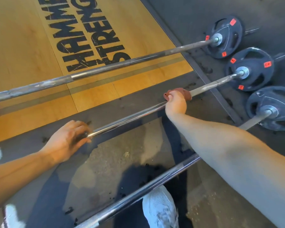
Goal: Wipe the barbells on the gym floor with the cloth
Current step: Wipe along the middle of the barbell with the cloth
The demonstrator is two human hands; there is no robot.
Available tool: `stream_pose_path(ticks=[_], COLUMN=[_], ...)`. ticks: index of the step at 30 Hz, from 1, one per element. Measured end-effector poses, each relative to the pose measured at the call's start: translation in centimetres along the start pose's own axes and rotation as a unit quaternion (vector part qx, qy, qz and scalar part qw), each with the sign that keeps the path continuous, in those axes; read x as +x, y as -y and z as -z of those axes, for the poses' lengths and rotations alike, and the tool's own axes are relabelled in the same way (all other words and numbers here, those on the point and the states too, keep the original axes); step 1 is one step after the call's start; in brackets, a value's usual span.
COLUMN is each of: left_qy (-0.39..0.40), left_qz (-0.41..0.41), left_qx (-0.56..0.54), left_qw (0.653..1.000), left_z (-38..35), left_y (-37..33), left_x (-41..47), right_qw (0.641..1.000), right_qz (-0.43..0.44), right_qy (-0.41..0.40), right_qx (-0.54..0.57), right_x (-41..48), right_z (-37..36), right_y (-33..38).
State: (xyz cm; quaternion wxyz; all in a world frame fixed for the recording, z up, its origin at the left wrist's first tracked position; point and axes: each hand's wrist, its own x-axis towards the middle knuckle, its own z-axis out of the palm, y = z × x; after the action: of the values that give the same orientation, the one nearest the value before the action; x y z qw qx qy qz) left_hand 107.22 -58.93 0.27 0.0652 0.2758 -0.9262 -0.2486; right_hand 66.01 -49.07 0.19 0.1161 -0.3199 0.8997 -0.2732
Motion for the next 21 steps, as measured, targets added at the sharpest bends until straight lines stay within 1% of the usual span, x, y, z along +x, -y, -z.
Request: stream_pose_path(ticks=[3,5,7,9,12,14,16,17,19,21], left_qy=[-0.005,-0.006,-0.003,-0.004,-0.003,-0.011,-0.013,-0.011,-0.01,-0.008], left_qz=[-0.01,-0.013,-0.018,-0.021,-0.017,-0.011,-0.01,-0.01,-0.012,-0.006], left_qx=[-0.007,-0.008,-0.012,-0.016,-0.016,-0.022,-0.026,-0.028,-0.03,-0.033], left_qw=[1.0,1.0,1.0,1.0,1.0,1.0,1.0,0.999,0.999,0.999], left_z=[0.0,0.0,-0.1,-0.2,-0.3,-0.3,-0.4,-0.4,-0.4,-0.4], left_y=[-0.1,0.0,0.1,0.3,0.3,0.3,0.4,0.3,0.3,0.3], left_x=[-0.2,-0.1,-0.1,-0.1,-0.1,-0.1,-0.1,-0.1,-0.1,-0.2], right_qw=[0.999,0.992,0.978,0.956,0.926,0.919,0.935,0.95,0.976,0.992], right_qz=[0.048,0.122,0.194,0.251,0.302,0.317,0.306,0.281,0.201,0.115], right_qy=[0.011,0.034,0.074,0.134,0.201,0.213,0.166,0.131,0.082,0.052], right_qx=[0.008,0.016,0.034,0.066,0.108,0.102,0.064,0.044,0.009,-0.008], right_x=[-4.7,-8.2,-12.1,-15.6,-16.5,-14.2,-10.4,-8.1,-3.6,-0.6], right_z=[-2.7,-4.5,-6.2,-7.7,-8.2,-6.9,-4.6,-3.3,-0.9,0.7], right_y=[2.6,4.2,6.4,8.6,8.7,6.8,3.9,2.5,-0.3,-1.8])
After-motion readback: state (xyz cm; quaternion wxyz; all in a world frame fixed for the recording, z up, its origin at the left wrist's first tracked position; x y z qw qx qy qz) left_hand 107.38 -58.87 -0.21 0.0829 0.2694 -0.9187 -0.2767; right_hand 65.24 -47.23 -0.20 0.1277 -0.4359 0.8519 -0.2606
